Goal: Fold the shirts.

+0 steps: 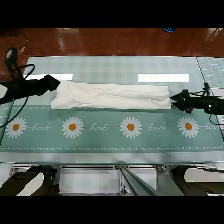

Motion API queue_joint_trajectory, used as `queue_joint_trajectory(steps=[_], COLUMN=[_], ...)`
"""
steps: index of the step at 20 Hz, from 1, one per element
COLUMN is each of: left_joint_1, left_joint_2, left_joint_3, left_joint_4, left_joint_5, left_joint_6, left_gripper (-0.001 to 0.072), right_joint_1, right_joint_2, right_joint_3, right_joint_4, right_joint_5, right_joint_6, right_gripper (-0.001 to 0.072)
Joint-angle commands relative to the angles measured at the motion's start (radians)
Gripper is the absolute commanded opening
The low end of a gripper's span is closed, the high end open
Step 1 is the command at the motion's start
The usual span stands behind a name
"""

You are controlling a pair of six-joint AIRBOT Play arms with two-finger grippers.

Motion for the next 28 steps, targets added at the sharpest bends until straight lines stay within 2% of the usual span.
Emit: queue_joint_trajectory(steps=[1,2,3,4,5,7,9,11,16,19,24,28], left_joint_1=[-0.066,-0.076,-0.082,-0.087,-0.088,-0.089,-0.108,-0.160,-0.372,-0.506,-0.724,-0.861], left_joint_2=[-0.032,-0.043,-0.055,-0.060,-0.065,-0.071,-0.093,-0.149,-0.389,-0.554,-0.783,-0.863], left_joint_3=[-0.027,-0.027,-0.027,-0.027,-0.024,-0.014,0.014,0.059,0.241,0.395,0.617,0.663], left_joint_4=[-0.001,-0.001,-0.001,-0.001,-0.008,-0.029,-0.060,-0.061,-0.062,-0.062,-0.082,-0.206], left_joint_5=[0.049,0.051,0.051,0.050,0.049,0.055,0.059,0.059,0.039,-0.054,-0.233,-0.250], left_joint_6=[-0.001,-0.001,-0.001,-0.001,-0.001,0.004,0.017,0.018,-0.010,-0.049,-0.094,-0.089], left_gripper=[0.0500,0.0500,0.0500,0.0499,0.0470,0.0028,0.0019,0.0018,0.0018,0.0018,0.0018,0.0018], right_joint_1=[0.108,0.140,0.165,0.180,0.183,0.177,0.176,0.175,0.176,0.176,0.176,0.176], right_joint_2=[-0.103,-0.119,-0.123,-0.121,-0.113,-0.050,0.069,0.236,0.691,0.890,1.056,1.081], right_joint_3=[0.082,0.114,0.144,0.169,0.195,0.206,0.182,0.114,-0.069,-0.108,-0.107,-0.107], right_joint_4=[0.043,0.043,0.041,0.040,0.036,-0.040,-0.200,-0.266,-0.268,-0.268,-0.255,-0.204], right_joint_5=[-0.006,-0.003,0.002,0.020,0.061,0.142,0.185,0.187,0.230,0.294,0.351,0.343], right_joint_6=[-0.016,-0.015,-0.019,-0.048,-0.065,-0.065,-0.006,0.023,0.090,0.161,0.245,0.245], right_gripper=[0.0402,0.0334,0.0147,0.0023,0.0023,0.0023,0.0023,0.0023,0.0023,0.0023,0.0023,0.0023])
